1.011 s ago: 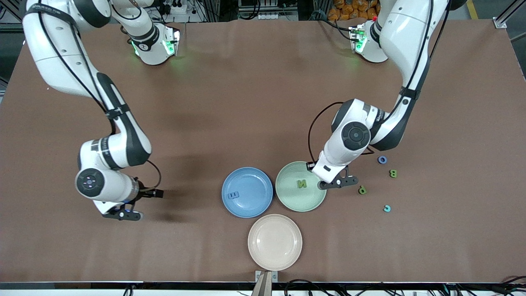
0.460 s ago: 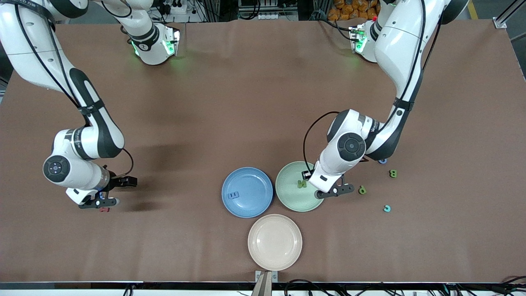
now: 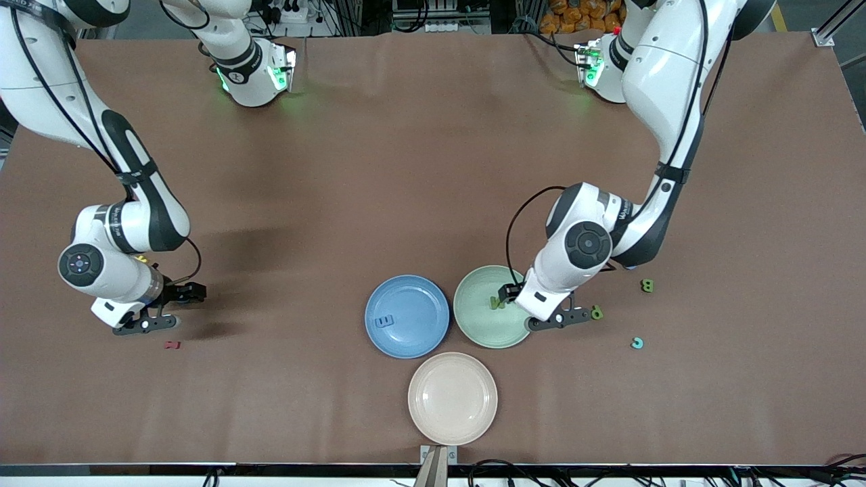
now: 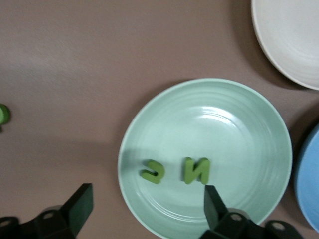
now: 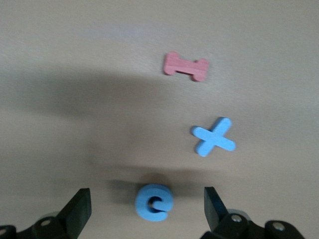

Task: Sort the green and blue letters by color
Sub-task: 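Place the green u on the green plate while the right gripper returns to letters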

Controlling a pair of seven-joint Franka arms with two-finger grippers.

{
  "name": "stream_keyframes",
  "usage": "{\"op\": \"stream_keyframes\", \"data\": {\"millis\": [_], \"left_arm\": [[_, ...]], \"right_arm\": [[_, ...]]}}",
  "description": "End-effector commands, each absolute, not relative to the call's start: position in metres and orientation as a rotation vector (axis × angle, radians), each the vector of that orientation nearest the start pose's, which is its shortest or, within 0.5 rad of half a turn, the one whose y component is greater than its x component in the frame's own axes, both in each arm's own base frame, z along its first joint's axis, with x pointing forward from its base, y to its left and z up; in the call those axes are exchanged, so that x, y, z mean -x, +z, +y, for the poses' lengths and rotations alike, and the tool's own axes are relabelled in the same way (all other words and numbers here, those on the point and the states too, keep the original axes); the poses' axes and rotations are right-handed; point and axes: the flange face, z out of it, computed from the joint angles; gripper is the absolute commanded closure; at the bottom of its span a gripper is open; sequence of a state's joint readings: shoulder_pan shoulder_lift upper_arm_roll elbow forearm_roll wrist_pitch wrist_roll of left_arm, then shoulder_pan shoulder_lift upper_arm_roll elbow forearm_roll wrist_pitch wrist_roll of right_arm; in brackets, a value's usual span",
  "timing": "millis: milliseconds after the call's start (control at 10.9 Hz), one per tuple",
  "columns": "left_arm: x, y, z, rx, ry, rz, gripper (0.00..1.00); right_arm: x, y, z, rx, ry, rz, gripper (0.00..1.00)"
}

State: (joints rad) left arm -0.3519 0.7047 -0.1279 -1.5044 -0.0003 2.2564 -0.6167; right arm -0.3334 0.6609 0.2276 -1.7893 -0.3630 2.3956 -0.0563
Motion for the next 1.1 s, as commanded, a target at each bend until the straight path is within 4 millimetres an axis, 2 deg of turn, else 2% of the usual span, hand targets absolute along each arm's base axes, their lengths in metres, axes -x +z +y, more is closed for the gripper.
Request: {"op": "stream_keyframes", "data": {"millis": [0,368,552,1011], "left_arm": [[-0.651,0.268,-0.273,3.218,0.014,-0.217,0.00],[-0.664,0.242,-0.216,3.159,0.050,-0.293,0.00],[-0.670,0.230,-0.191,3.137,0.065,-0.330,0.00],[-0.675,0.208,-0.161,3.106,0.090,-0.376,0.00]], "right_arm": [[-0.635,0.183,-0.104,3.223,0.041,-0.289,0.00],[-0.621,0.170,-0.103,3.197,0.043,-0.253,0.00],[-0.620,0.170,-0.102,3.175,0.035,-0.220,0.00],[-0.622,0.176,-0.102,3.140,0.012,-0.164,0.00]]}}
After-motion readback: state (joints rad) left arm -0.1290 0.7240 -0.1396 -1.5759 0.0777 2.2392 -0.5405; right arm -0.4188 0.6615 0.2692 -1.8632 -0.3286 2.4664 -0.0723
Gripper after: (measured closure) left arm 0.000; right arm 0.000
